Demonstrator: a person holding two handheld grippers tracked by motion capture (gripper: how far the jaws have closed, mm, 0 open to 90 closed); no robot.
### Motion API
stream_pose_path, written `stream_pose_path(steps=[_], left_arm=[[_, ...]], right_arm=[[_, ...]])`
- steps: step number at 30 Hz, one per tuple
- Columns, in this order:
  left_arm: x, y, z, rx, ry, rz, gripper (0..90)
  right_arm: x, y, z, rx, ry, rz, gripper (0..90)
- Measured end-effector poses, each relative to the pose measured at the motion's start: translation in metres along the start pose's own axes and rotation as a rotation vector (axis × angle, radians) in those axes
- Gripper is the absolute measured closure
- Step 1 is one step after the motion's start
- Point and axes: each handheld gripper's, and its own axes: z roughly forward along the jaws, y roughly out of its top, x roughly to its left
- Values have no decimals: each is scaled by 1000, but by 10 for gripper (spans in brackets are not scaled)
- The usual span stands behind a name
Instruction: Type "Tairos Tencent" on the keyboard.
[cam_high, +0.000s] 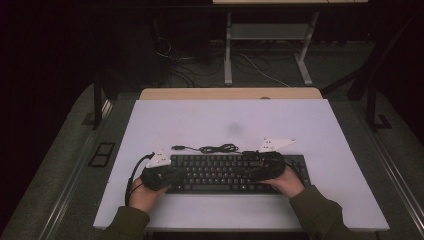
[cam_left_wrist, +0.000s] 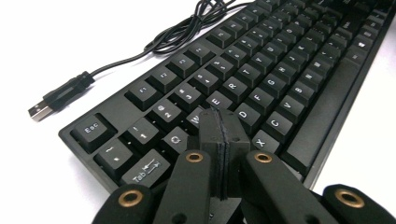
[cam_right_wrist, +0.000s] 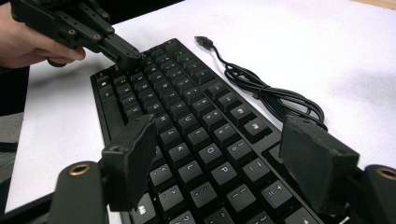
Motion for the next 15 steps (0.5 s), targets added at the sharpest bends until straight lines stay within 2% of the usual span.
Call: stream_pose_path(steps=[4,7,13,15], left_arm=[[-1,2,-1,-17,-11,-6,888],[-3,2,-1,-7,-16,-10,886],[-5,5,-3,-38,-23,-25,784],[-5,5,-4,-45,-25,-33,722]], right_arm=[[0,0,0,-3,2,0,266],[0,1,-1,-6,2,3,265],[0,3,-1,-13,8,11,266],[0,3,0,-10,10,11,269]])
